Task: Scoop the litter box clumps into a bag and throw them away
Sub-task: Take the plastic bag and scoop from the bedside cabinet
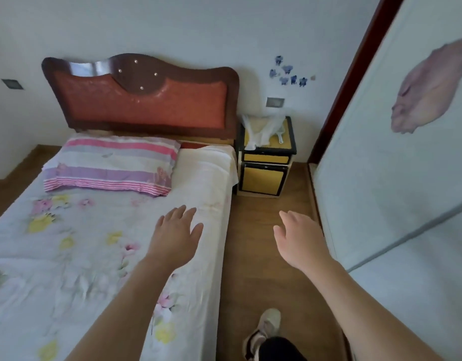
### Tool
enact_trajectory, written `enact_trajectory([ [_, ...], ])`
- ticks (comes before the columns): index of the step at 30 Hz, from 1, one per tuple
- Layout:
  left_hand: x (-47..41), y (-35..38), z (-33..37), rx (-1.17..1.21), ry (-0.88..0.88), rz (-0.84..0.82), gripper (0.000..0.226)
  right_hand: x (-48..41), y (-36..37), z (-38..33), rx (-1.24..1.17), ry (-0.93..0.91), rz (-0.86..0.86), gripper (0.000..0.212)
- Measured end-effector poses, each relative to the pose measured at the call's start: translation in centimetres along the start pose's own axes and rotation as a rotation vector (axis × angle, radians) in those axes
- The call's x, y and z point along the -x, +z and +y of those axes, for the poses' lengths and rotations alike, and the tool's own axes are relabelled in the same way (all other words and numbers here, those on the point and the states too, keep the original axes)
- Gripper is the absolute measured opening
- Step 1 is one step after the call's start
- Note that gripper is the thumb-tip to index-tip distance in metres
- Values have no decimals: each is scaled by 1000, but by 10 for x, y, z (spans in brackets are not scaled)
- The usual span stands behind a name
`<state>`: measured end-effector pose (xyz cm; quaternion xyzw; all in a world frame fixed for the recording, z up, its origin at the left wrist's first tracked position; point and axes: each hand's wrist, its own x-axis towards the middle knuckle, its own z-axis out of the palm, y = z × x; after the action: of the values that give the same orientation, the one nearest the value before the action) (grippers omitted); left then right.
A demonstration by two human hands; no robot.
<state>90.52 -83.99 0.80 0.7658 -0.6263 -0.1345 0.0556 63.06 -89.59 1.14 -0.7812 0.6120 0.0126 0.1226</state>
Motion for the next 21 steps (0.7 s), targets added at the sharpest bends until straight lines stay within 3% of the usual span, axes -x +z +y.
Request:
enact_trajectory([
  [6,-109,0,39,-41,58,-28,55,-96,-8,43,19,58,-7,53],
  [21,-352,-20,98,-36,-17,-83,54,-340,-67,112,46,49,-34,52],
])
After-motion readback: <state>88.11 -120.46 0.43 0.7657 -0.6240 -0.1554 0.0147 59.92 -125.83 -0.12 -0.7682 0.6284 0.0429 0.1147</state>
